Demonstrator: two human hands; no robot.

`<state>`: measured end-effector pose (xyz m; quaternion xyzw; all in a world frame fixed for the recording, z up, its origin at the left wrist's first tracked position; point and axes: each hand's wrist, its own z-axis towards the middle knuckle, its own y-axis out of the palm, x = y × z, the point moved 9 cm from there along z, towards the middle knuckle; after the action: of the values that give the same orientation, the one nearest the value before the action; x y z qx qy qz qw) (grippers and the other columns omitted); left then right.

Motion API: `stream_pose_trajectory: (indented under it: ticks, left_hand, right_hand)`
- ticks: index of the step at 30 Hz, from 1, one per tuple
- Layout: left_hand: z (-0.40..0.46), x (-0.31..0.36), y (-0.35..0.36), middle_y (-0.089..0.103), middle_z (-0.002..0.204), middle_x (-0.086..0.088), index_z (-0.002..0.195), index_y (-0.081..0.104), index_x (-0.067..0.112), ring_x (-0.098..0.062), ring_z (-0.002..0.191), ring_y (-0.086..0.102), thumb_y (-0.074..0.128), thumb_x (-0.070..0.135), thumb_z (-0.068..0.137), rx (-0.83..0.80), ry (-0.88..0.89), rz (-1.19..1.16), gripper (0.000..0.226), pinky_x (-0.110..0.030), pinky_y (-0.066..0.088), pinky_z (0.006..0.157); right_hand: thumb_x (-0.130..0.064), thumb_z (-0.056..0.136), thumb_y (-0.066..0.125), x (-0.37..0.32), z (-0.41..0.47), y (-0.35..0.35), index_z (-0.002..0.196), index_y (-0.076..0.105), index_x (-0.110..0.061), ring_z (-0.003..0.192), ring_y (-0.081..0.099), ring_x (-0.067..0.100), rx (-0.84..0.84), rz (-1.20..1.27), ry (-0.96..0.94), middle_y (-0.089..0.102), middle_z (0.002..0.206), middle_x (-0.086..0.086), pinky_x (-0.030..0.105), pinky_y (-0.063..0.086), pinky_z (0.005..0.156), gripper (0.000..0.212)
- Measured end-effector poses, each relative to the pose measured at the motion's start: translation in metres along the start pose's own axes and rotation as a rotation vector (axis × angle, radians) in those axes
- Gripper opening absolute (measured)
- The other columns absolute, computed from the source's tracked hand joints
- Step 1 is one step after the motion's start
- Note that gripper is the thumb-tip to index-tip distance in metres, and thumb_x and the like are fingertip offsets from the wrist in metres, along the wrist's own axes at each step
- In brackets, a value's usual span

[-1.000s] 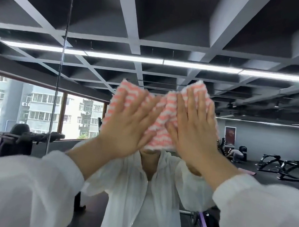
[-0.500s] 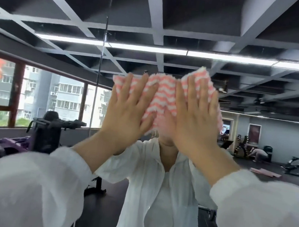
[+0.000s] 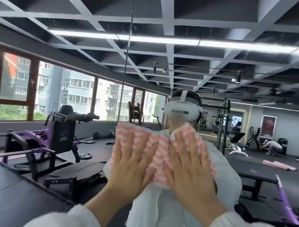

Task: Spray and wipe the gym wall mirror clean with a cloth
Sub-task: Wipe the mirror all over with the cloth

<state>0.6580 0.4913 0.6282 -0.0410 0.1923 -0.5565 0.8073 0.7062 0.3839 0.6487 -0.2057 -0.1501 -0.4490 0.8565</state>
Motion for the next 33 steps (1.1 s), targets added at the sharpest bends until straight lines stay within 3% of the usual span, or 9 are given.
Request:
stream_pose_trajectory:
  ticks: [2,6,8,10,15,18,23,27,33]
  left_hand:
    - [0.03,-0.012,-0.008,-0.009,0.159,-0.007,0.152,0.0,0.021,-0.04,0.143,0.0,0.01,0.047,0.1,0.007,0.01,0.007,0.059,-0.065,0.007,0.111]
    - [0.097,-0.045,-0.028,0.016,0.156,-0.012,0.149,0.013,0.022,-0.041,0.141,0.009,0.016,0.053,0.096,0.014,-0.064,0.02,0.061,-0.062,0.007,0.107]
    - [0.113,-0.056,-0.034,0.015,0.157,-0.013,0.149,0.012,0.025,-0.041,0.142,0.007,0.024,0.056,0.093,0.004,-0.122,-0.02,0.065,-0.057,0.007,0.108]
    - [0.109,-0.055,-0.036,0.015,0.156,-0.016,0.149,0.013,0.023,-0.041,0.142,0.009,0.027,0.056,0.092,0.021,-0.132,-0.053,0.067,-0.056,0.011,0.11]
    - [0.039,-0.033,-0.016,0.016,0.154,-0.018,0.149,0.015,0.017,-0.038,0.142,0.008,0.024,0.056,0.093,0.023,-0.089,-0.09,0.069,-0.052,0.01,0.111]
    - [-0.038,-0.003,0.007,0.005,0.157,-0.017,0.151,0.005,0.016,-0.038,0.144,0.002,0.015,0.053,0.097,-0.048,-0.094,-0.121,0.066,-0.054,0.011,0.11]
    - [-0.141,0.053,0.042,-0.001,0.158,-0.017,0.152,0.0,0.014,-0.037,0.144,0.002,0.013,0.049,0.099,-0.194,-0.048,-0.125,0.065,-0.051,0.021,0.103]
    - [-0.129,0.068,0.045,-0.003,0.158,-0.016,0.152,0.0,0.014,-0.036,0.145,0.0,0.01,0.047,0.1,-0.201,0.035,-0.109,0.063,-0.046,0.007,0.112]
    - [0.007,0.062,0.01,-0.013,0.157,-0.01,0.151,-0.004,0.016,-0.027,0.145,-0.011,0.006,0.045,0.101,0.007,0.067,-0.064,0.059,-0.041,-0.011,0.115]
  right_hand:
    - [-0.042,0.098,0.021,0.015,0.033,-0.008,0.151,-0.002,-0.009,0.145,0.0,0.036,0.043,-0.009,0.047,0.008,0.157,0.015,0.05,-0.001,0.117,0.067]
    - [-0.053,0.097,0.012,0.052,0.102,-0.021,0.149,-0.001,-0.012,0.145,0.002,0.036,0.025,-0.01,0.177,0.005,0.158,0.015,0.045,-0.008,0.115,0.067]
    - [-0.056,0.095,0.005,0.062,0.116,-0.021,0.15,-0.006,-0.013,0.145,-0.006,0.036,-0.031,0.015,0.22,-0.003,0.159,0.016,0.044,-0.016,0.113,0.071]
    - [-0.056,0.095,0.007,0.058,0.113,-0.022,0.152,-0.002,-0.012,0.145,-0.006,0.037,-0.029,0.043,0.224,-0.002,0.159,0.017,0.045,-0.013,0.114,0.072]
    - [-0.045,0.1,0.024,0.019,0.046,-0.011,0.15,0.014,-0.006,0.144,0.007,0.036,0.078,0.088,0.136,0.01,0.157,0.019,0.05,-0.001,0.117,0.065]
    - [-0.042,0.101,0.024,-0.018,-0.02,0.005,0.15,0.014,-0.007,0.145,0.006,0.037,0.019,0.09,0.071,-0.003,0.158,0.017,0.053,0.004,0.117,0.062]
    - [-0.04,0.101,0.019,-0.058,-0.133,0.033,0.152,0.007,-0.009,0.144,0.004,0.04,-0.14,0.027,-0.031,0.0,0.158,0.019,0.055,0.005,0.116,0.061]
    - [-0.041,0.099,0.022,-0.033,-0.142,0.028,0.152,0.004,-0.007,0.145,0.002,0.039,-0.182,0.006,-0.026,-0.001,0.158,0.018,0.052,0.007,0.116,0.066]
    - [-0.046,0.101,0.015,0.065,-0.046,-0.002,0.15,0.007,-0.007,0.143,0.011,0.04,-0.048,0.037,0.195,0.002,0.157,0.015,0.05,0.003,0.117,0.064]
